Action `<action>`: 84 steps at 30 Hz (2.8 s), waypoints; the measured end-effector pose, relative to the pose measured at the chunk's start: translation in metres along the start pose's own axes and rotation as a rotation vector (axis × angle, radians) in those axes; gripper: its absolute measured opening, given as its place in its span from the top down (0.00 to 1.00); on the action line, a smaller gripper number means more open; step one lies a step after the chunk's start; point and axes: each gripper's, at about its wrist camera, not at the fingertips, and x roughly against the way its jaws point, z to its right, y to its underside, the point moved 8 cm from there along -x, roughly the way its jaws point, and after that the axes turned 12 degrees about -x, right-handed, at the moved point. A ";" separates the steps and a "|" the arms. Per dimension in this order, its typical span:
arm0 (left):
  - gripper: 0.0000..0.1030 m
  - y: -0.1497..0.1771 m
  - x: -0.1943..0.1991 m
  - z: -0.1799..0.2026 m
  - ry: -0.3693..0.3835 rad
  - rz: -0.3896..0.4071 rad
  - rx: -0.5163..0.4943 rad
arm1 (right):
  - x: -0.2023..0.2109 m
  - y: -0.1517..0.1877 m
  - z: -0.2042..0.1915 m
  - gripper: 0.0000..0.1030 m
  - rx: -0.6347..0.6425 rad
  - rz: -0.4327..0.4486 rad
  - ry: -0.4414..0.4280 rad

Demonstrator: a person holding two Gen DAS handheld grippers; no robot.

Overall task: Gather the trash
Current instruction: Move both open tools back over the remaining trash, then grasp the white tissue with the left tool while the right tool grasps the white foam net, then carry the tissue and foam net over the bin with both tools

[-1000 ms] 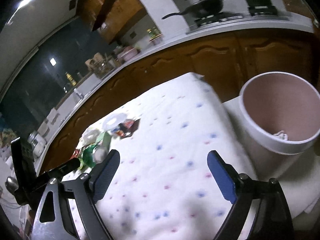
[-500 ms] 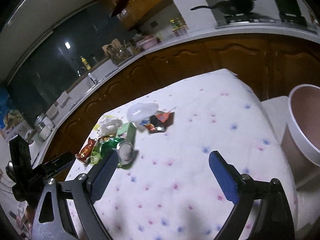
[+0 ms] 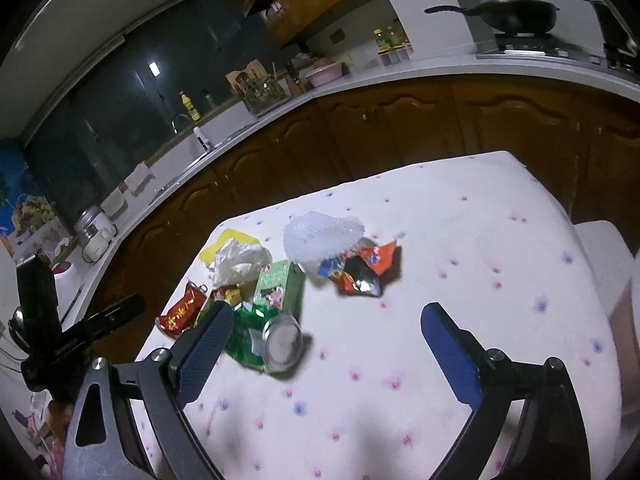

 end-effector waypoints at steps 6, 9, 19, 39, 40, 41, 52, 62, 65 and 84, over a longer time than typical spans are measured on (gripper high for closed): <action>0.08 -0.015 -0.023 -0.008 -0.004 -0.026 -0.032 | -0.025 -0.018 -0.007 0.07 0.005 -0.009 -0.014; 0.08 -0.019 -0.037 -0.014 -0.018 -0.044 -0.035 | -0.039 -0.026 -0.011 0.07 0.002 -0.015 -0.029; 0.08 -0.030 -0.089 -0.031 -0.024 -0.124 -0.045 | -0.114 -0.055 -0.014 0.07 -0.002 -0.109 -0.047; 0.99 -0.039 -0.098 -0.007 -0.016 -0.104 -0.162 | -0.118 -0.055 -0.001 0.96 -0.021 -0.112 -0.081; 0.99 -0.041 -0.093 -0.005 -0.016 -0.088 -0.169 | -0.111 -0.058 -0.003 0.96 -0.024 -0.097 -0.093; 0.99 -0.042 -0.090 -0.003 -0.013 -0.080 -0.173 | -0.104 -0.060 -0.004 0.96 -0.028 -0.080 -0.099; 0.41 -0.043 -0.103 0.012 -0.019 -0.105 -0.261 | -0.028 -0.069 0.017 0.96 -0.076 0.028 -0.132; 0.80 -0.033 -0.172 0.024 -0.016 -0.255 -0.336 | -0.011 -0.058 0.040 0.96 -0.124 0.026 -0.104; 0.85 -0.033 -0.168 0.021 -0.009 -0.236 -0.314 | -0.006 -0.055 0.046 0.96 -0.132 0.032 -0.093; 0.86 -0.032 -0.016 0.117 0.197 0.062 -0.148 | 0.086 -0.019 0.065 0.95 -0.065 0.209 0.022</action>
